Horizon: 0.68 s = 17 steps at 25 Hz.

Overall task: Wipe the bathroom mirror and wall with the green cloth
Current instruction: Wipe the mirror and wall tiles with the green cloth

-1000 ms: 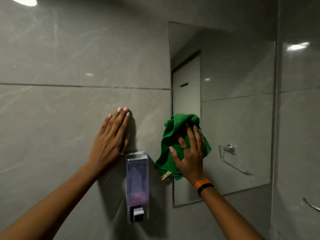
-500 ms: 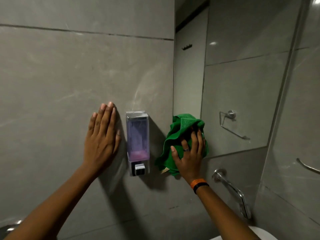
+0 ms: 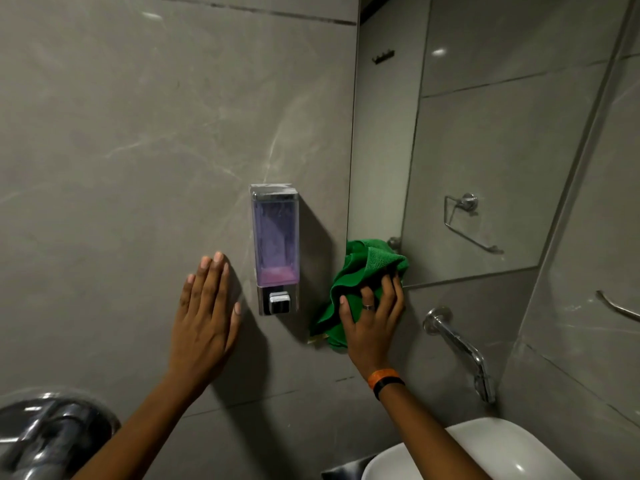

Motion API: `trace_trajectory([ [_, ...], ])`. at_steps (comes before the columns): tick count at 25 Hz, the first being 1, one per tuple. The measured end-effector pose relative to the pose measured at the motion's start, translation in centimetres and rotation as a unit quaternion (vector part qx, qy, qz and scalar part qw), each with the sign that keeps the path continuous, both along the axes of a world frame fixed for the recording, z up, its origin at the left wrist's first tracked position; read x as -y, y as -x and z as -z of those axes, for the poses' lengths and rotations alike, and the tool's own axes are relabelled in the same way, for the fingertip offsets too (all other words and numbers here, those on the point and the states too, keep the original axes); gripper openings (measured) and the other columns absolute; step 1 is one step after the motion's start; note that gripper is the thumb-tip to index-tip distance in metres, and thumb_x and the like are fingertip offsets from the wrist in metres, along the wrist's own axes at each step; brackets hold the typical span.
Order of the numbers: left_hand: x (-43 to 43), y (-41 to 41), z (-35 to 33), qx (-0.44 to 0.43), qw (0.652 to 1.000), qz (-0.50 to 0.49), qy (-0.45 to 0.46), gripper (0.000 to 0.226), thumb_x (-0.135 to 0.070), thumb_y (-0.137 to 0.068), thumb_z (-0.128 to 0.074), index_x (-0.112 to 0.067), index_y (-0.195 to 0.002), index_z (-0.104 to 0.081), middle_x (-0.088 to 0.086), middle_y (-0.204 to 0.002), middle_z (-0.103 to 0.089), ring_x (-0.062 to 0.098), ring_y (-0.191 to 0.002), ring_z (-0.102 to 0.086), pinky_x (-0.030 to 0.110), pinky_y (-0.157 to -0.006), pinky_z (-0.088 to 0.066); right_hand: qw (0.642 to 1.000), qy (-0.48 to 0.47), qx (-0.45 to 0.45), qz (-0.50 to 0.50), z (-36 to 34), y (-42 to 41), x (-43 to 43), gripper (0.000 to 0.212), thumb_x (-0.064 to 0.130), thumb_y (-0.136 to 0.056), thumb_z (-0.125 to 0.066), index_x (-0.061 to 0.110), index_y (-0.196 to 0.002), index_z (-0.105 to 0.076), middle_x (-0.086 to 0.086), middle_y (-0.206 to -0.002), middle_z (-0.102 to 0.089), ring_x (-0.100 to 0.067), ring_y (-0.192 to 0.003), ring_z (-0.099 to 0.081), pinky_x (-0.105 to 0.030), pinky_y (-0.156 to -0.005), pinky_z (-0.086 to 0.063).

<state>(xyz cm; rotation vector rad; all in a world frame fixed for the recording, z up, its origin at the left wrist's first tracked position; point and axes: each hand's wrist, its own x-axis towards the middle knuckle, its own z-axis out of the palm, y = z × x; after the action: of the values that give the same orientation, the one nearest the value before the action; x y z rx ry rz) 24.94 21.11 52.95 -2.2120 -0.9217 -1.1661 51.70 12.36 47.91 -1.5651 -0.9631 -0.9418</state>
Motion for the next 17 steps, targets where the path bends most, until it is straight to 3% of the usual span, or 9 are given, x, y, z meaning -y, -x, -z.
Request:
trace_trajectory([
  [3,0.5,0.1,0.4,-0.003,1.000,-0.001,0.018,0.069,-0.036,-0.104,-0.029,0.000,-0.160,-0.012,0.018,-0.171,-0.008,0.030,-0.159,-0.005,0.043,-0.130,-0.002,1.000,-0.006,-0.013,-0.010,0.0,0.7,0.3,0.031,0.041,-0.096,-0.058,0.019,-0.117,-0.053,-0.012,-0.145,-0.042,-0.037,-0.135,-0.040,-0.050,-0.113,-0.037],
  [14,1.6,0.4,0.0,-0.010,0.999,0.002,0.040,0.072,-0.035,-0.102,-0.035,-0.003,-0.161,-0.008,0.014,-0.172,-0.005,0.028,-0.159,-0.005,0.041,-0.130,-0.003,0.996,0.019,-0.019,-0.080,0.2,2.4,1.9,0.021,0.021,-0.088,-0.059,0.012,-0.107,-0.062,-0.014,-0.131,-0.052,-0.036,-0.117,-0.044,-0.043,-0.099,-0.039],
  [17,2.8,1.6,0.4,-0.007,0.998,0.007,0.055,0.071,-0.034,-0.102,-0.036,-0.001,-0.160,-0.013,0.016,-0.170,-0.011,0.028,-0.159,-0.008,0.042,-0.130,-0.008,0.992,0.015,-0.043,-0.119,0.8,3.9,2.3,0.021,0.018,-0.087,-0.058,0.005,-0.101,-0.067,-0.015,-0.131,-0.054,-0.036,-0.116,-0.046,-0.037,-0.104,-0.037],
])
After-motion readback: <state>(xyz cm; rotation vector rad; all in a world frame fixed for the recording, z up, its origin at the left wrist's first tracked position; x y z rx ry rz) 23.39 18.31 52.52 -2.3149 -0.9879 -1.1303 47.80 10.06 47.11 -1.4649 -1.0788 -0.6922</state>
